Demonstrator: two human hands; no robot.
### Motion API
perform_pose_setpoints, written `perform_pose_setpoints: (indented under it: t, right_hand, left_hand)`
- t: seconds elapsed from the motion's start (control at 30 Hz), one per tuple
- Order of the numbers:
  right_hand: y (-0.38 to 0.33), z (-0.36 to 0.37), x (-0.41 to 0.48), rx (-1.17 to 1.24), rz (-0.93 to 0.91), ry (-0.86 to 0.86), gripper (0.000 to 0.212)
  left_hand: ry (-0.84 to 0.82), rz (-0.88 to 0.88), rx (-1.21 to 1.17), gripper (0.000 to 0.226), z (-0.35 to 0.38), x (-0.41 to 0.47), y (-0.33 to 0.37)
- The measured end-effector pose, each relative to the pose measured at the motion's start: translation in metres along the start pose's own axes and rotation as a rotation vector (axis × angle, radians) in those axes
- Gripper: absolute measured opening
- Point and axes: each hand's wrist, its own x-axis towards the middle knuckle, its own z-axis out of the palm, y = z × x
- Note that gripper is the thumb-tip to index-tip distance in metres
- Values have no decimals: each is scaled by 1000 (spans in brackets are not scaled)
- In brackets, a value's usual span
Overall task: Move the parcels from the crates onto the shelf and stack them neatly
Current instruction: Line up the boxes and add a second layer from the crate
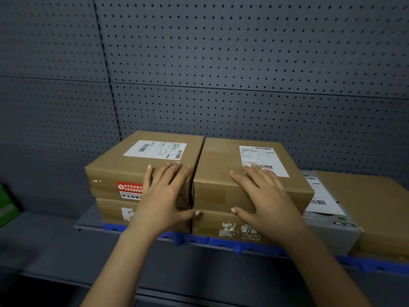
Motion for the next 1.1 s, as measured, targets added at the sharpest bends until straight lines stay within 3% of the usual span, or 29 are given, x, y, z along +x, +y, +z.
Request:
perform_pose_setpoints:
  t: [0.17, 1.1]
  right_hand:
    - [-1, -1, -5, 6, 21, 2, 68]
    - [-7, 0, -8, 97, 98, 68, 44]
  left_hand:
    - [20, 15, -2, 92, 0, 3, 3]
    - [-24, 53, 10, 100, -2, -1, 13]
